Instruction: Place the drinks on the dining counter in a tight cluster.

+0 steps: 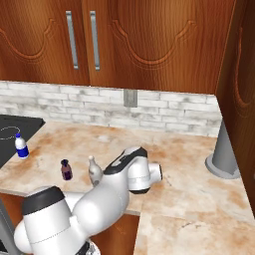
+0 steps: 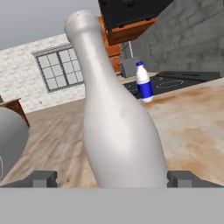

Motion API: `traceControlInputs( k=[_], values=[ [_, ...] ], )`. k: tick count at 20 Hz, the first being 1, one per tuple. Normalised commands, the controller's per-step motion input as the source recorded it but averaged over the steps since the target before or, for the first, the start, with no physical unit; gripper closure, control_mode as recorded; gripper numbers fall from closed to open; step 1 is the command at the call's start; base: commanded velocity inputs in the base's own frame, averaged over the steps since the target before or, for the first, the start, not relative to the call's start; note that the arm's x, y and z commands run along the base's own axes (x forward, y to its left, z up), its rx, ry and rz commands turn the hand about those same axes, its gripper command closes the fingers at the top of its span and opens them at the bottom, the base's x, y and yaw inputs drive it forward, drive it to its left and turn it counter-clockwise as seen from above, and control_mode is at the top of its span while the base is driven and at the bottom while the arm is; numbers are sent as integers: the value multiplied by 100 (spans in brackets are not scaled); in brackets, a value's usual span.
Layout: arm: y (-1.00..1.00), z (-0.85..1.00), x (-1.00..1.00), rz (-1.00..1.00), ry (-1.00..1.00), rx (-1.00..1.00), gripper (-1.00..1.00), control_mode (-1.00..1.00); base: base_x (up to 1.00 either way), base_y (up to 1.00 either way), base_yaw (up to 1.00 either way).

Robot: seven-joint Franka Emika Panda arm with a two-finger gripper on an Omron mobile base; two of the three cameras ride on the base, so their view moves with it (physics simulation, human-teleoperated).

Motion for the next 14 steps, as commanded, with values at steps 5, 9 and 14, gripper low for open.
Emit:
traceControlInputs(
  k=[5,9,14],
  values=[
    [5,0,10,-1,0,0,-100,-100,0,0,0],
    [0,0,27,-8,0,0,-100,-100,0,0,0],
    [-1,0,7,-4,0,0,-100,-100,0,0,0]
  ],
)
